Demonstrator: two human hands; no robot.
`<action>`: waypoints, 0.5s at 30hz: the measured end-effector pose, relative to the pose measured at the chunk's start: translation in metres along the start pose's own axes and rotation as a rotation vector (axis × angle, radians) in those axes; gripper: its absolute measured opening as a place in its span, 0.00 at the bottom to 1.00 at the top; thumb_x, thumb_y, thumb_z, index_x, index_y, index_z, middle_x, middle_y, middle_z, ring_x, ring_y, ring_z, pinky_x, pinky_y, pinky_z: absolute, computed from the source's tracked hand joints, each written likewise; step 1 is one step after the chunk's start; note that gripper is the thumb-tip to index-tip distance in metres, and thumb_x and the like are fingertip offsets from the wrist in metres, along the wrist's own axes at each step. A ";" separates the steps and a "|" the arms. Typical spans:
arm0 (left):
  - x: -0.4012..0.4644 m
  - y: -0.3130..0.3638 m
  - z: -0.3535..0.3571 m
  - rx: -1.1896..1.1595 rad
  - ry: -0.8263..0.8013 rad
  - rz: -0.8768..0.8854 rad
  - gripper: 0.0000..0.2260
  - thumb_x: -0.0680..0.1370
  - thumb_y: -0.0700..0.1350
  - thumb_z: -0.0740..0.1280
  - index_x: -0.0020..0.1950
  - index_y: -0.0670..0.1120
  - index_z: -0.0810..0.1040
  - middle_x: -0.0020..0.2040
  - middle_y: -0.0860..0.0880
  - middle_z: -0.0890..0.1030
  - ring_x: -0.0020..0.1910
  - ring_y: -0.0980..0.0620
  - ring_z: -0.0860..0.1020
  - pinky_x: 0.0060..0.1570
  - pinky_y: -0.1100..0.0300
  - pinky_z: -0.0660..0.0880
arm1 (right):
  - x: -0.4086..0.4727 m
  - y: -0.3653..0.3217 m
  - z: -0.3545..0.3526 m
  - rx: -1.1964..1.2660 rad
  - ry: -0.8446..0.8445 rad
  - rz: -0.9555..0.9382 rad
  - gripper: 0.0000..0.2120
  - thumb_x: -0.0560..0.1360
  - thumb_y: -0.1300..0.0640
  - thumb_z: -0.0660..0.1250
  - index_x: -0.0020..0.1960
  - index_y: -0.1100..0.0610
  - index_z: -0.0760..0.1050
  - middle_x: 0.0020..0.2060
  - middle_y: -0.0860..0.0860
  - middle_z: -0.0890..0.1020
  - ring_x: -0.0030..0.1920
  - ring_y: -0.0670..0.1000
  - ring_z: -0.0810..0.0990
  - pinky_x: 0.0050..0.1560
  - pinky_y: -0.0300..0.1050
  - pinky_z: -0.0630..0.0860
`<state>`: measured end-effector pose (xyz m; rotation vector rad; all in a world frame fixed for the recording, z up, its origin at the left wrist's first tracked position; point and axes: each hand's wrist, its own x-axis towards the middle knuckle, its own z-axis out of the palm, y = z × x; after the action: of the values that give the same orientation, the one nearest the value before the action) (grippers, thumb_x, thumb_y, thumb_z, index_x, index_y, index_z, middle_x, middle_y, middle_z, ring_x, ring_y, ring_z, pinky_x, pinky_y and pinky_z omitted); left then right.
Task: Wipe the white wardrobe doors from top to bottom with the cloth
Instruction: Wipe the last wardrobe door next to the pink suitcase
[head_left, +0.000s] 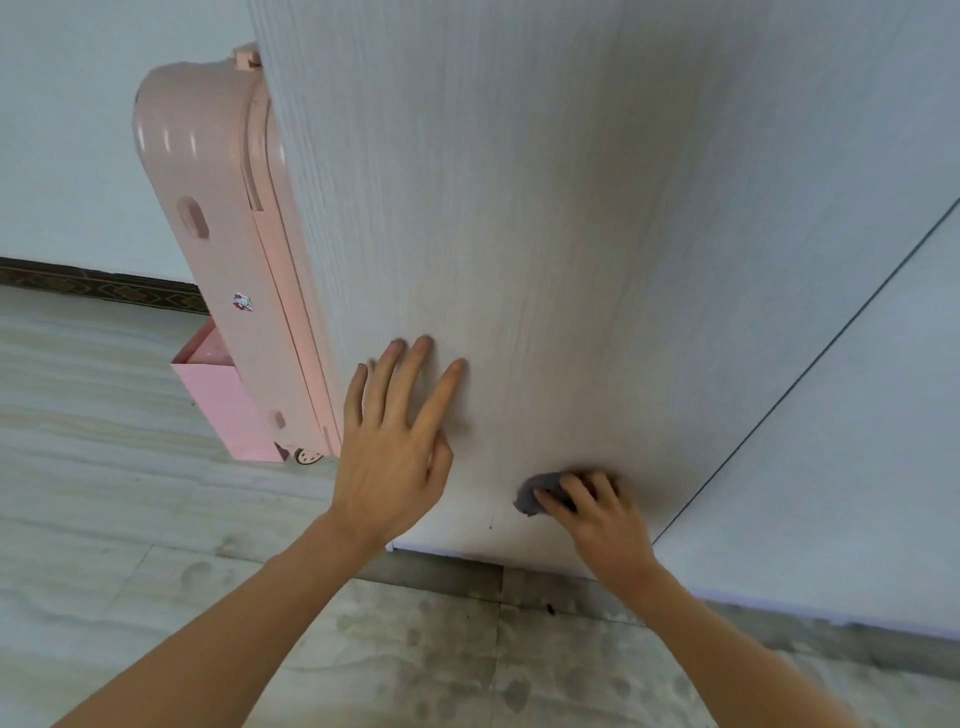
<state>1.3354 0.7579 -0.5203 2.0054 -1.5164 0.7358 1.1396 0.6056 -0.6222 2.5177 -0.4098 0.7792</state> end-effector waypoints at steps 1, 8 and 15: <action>0.001 0.003 0.000 0.005 -0.003 0.023 0.24 0.75 0.43 0.55 0.72 0.46 0.65 0.73 0.40 0.61 0.73 0.38 0.59 0.69 0.39 0.56 | -0.004 0.007 -0.002 0.005 -0.026 -0.008 0.20 0.68 0.62 0.55 0.50 0.50 0.81 0.49 0.52 0.68 0.44 0.55 0.68 0.41 0.48 0.68; 0.029 0.032 0.011 0.012 0.046 0.030 0.24 0.74 0.44 0.57 0.71 0.47 0.64 0.72 0.39 0.59 0.71 0.34 0.58 0.66 0.36 0.60 | 0.083 0.079 -0.102 -0.020 0.433 0.158 0.19 0.72 0.66 0.63 0.60 0.50 0.74 0.50 0.55 0.69 0.46 0.58 0.69 0.31 0.41 0.68; 0.011 0.066 0.028 -0.006 0.053 0.041 0.27 0.73 0.41 0.58 0.73 0.48 0.65 0.74 0.39 0.59 0.73 0.35 0.57 0.67 0.38 0.59 | 0.023 0.078 -0.067 0.029 0.435 0.372 0.23 0.68 0.71 0.66 0.56 0.50 0.75 0.50 0.55 0.71 0.45 0.58 0.69 0.32 0.42 0.68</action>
<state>1.2768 0.7151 -0.5279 1.9404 -1.5317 0.7942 1.0958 0.5710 -0.5332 2.2322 -0.7212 1.4445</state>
